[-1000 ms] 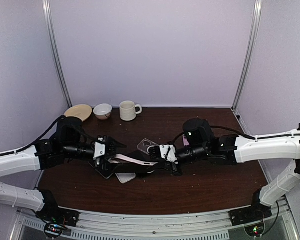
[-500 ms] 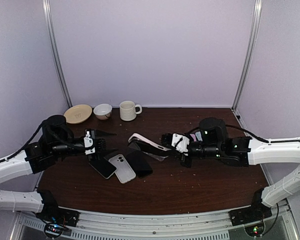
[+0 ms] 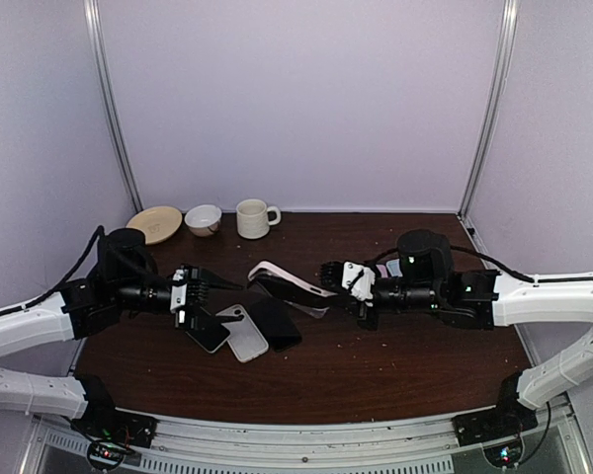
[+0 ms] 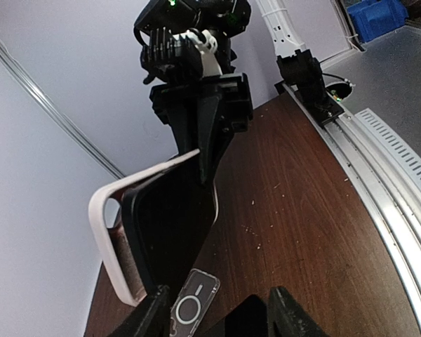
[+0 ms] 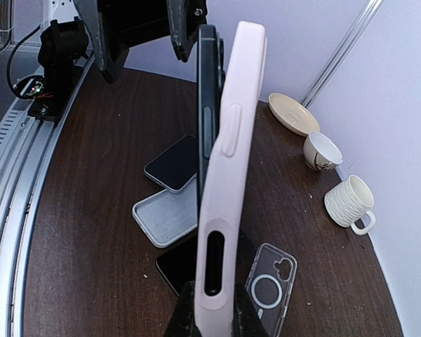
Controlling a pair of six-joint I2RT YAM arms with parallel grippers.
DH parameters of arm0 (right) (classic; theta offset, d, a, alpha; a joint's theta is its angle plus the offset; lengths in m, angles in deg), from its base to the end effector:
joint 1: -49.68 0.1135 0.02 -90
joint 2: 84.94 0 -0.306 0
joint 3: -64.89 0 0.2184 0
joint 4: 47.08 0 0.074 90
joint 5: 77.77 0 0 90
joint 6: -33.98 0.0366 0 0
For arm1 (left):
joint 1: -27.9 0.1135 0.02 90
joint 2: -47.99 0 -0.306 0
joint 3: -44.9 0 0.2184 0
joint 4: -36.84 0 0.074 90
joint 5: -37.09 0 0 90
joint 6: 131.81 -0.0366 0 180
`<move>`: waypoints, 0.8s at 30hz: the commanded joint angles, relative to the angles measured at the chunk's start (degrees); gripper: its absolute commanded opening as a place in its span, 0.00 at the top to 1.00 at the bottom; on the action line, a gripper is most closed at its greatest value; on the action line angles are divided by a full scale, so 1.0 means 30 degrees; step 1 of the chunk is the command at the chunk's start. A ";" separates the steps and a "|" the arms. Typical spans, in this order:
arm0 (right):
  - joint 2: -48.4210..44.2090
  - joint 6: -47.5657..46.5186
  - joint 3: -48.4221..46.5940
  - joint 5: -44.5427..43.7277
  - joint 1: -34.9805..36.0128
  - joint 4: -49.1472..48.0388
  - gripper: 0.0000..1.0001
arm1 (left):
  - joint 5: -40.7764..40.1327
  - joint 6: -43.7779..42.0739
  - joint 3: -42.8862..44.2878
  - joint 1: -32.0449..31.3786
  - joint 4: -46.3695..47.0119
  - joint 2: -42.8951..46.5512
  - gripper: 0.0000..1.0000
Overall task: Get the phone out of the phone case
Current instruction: Pass from the right arm to the left
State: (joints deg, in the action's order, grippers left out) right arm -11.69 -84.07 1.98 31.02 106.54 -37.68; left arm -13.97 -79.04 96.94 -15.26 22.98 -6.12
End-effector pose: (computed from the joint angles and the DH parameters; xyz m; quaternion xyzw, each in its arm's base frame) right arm 0.1262 0.2149 0.3306 -0.6140 0.5319 0.2705 0.5167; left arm 0.0991 -0.1244 0.3254 0.6391 0.4453 -0.2951 0.5533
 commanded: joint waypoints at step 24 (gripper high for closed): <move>0.0977 -0.0755 -0.1185 0.3208 0.1182 -0.2843 1.00 | 0.0938 0.3006 0.0767 -0.0114 0.1953 -0.1667 0.72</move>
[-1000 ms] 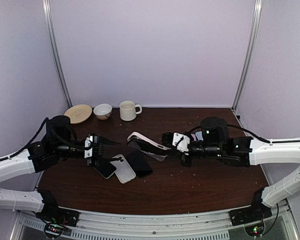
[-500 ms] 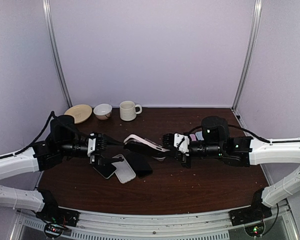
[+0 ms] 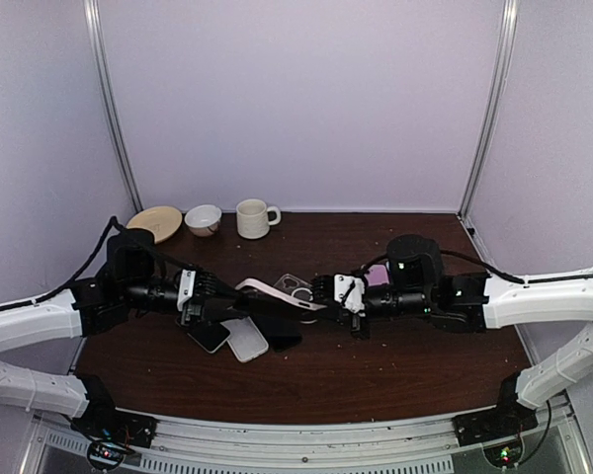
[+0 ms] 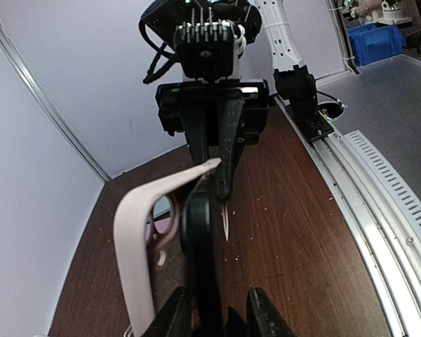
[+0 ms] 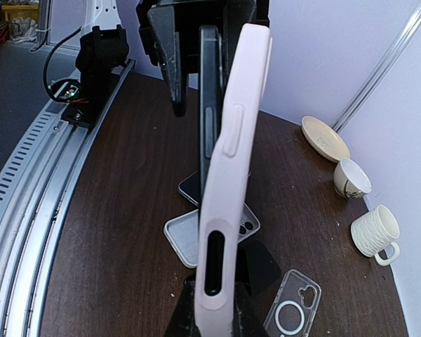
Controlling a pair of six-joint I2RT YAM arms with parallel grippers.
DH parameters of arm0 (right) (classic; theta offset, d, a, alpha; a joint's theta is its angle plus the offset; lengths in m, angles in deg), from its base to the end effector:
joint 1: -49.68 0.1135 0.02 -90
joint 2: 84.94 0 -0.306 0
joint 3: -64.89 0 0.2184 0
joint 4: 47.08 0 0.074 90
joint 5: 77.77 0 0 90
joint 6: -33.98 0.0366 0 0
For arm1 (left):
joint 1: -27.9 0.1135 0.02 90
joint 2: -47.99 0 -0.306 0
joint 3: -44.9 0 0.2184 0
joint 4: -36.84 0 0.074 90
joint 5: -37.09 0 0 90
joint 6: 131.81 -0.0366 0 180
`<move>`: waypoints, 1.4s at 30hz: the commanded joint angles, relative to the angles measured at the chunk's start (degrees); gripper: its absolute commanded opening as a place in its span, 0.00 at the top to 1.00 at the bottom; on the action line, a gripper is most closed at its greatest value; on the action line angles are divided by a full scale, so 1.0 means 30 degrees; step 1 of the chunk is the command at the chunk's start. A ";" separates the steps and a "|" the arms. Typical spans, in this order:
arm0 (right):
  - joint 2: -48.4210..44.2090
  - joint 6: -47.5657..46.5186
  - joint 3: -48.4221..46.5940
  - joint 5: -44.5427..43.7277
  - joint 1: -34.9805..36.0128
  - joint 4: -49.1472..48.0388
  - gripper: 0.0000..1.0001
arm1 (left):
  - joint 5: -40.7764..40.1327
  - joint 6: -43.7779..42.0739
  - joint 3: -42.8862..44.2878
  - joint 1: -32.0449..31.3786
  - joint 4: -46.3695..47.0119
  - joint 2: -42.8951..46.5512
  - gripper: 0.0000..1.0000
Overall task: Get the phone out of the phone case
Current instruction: Pass from the right arm to the left, then remove the phone case from the phone.
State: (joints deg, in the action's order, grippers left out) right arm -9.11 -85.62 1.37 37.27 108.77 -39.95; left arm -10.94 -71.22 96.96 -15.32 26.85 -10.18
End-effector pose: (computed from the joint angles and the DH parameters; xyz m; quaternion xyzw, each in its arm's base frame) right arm 0.1200 0.2306 0.3280 -0.6466 0.4824 0.3146 0.5002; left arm 0.1093 -0.1363 0.3222 0.6154 0.4737 -0.3516 0.5228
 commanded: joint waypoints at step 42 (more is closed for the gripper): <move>0.2530 0.6730 -0.2970 -0.9723 0.4275 -0.1378 0.27 | -0.2072 -0.3580 0.0836 -0.3193 -0.1810 -0.1266 1.00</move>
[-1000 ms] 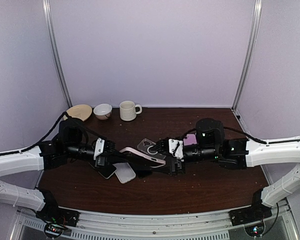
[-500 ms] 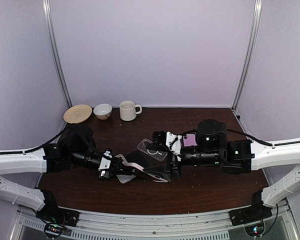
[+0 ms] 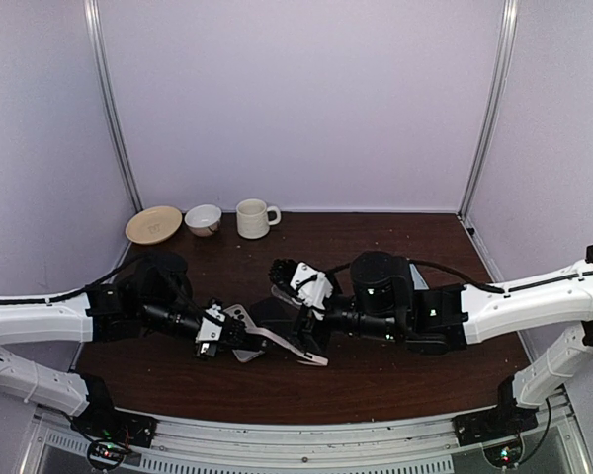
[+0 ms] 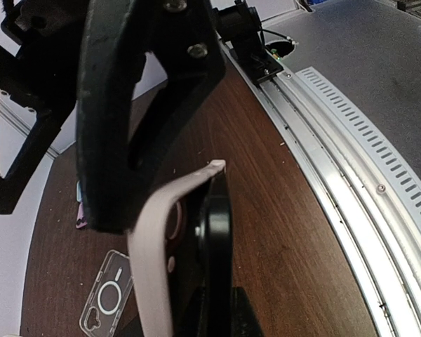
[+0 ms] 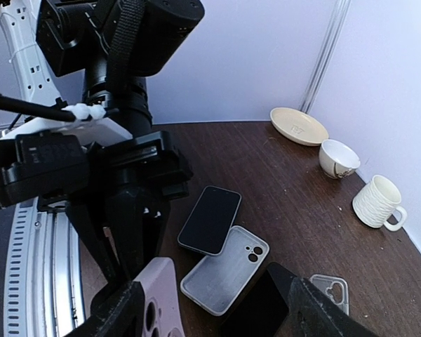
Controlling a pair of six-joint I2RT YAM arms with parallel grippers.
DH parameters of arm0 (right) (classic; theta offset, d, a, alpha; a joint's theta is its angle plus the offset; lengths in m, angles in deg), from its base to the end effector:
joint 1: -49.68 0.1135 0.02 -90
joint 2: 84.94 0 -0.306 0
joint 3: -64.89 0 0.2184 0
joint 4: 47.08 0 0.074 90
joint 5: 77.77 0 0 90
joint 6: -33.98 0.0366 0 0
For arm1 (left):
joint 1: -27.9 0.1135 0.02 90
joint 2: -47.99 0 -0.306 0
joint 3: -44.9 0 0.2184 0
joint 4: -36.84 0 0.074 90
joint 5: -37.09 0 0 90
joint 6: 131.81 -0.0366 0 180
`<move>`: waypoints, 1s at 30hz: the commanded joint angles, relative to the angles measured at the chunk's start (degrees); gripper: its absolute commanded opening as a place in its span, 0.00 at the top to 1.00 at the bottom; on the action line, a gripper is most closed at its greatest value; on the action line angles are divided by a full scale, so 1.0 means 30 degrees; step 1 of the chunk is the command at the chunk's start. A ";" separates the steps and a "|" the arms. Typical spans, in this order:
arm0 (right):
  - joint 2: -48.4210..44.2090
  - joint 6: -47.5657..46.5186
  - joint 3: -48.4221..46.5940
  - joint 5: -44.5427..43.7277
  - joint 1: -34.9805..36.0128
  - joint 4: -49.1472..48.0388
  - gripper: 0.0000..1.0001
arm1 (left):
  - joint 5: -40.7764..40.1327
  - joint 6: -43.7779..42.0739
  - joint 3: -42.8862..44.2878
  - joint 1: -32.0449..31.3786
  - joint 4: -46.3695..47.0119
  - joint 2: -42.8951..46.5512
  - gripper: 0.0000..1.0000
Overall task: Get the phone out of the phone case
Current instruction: Remove the phone case from the phone.
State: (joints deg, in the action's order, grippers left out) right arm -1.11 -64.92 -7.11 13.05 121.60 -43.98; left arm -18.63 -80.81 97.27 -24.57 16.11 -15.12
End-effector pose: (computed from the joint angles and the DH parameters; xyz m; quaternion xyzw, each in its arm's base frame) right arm 0.0950 0.2927 0.3445 -0.5174 0.6010 0.3233 0.5164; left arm 0.0964 -0.1593 0.2913 0.6975 0.4787 -0.3101 0.4338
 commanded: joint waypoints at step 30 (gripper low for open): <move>0.1389 -0.0845 -0.0853 -0.2343 0.0985 0.0902 0.27 | 0.0308 -0.0474 0.0749 -0.0116 0.1709 0.0356 1.00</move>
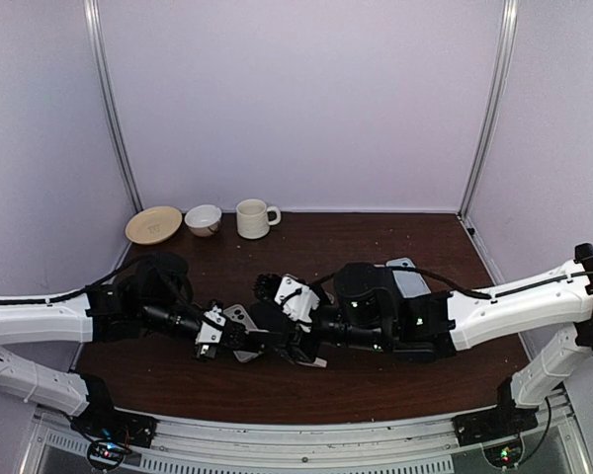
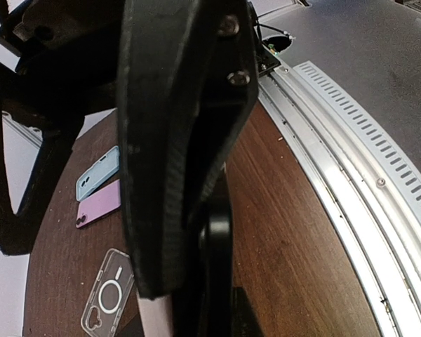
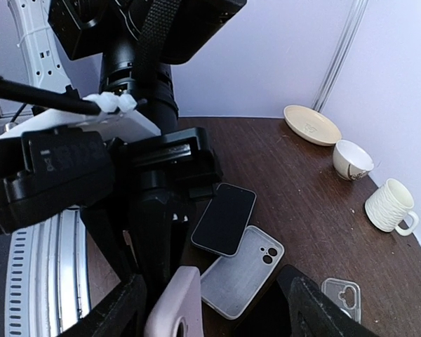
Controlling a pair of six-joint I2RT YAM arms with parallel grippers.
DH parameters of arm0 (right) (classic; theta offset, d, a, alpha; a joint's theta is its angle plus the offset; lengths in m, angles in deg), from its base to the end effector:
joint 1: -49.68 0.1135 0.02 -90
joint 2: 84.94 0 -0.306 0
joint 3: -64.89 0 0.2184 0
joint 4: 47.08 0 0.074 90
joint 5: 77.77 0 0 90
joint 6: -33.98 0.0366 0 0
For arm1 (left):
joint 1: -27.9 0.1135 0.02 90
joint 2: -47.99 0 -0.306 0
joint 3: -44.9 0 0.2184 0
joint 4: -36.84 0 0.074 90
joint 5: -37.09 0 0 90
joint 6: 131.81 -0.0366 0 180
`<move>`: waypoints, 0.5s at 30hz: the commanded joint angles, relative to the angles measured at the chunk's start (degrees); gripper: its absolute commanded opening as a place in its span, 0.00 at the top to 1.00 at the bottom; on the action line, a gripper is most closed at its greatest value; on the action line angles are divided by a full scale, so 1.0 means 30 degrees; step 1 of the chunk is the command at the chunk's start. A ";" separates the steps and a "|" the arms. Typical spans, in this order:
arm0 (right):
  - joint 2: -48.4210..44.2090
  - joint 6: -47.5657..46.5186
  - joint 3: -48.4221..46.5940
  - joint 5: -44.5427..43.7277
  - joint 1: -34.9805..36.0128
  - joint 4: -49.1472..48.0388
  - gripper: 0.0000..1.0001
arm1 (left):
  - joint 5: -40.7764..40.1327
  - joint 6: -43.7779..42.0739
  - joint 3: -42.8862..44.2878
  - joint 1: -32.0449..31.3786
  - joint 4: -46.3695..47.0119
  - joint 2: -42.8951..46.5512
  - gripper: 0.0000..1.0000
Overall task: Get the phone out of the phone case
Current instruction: Remove the phone case from the phone.
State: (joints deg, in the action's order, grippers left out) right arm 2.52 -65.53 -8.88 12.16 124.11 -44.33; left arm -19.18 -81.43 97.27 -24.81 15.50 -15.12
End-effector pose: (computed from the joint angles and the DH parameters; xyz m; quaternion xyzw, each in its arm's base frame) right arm 0.0872 0.3128 0.3362 -0.5353 0.5957 0.3209 0.5055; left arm 0.0957 -0.1592 0.2902 0.7013 0.4786 -0.3050 0.4314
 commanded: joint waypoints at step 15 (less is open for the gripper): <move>-0.1690 -0.0364 0.1985 -0.3757 0.0066 0.2859 0.28 | 0.0266 -0.0194 0.0524 -0.0020 0.2366 0.0854 1.00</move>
State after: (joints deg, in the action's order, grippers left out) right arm 0.05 -67.92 -5.93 4.40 124.68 -40.41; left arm -20.55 -81.69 97.27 -24.81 15.26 -14.99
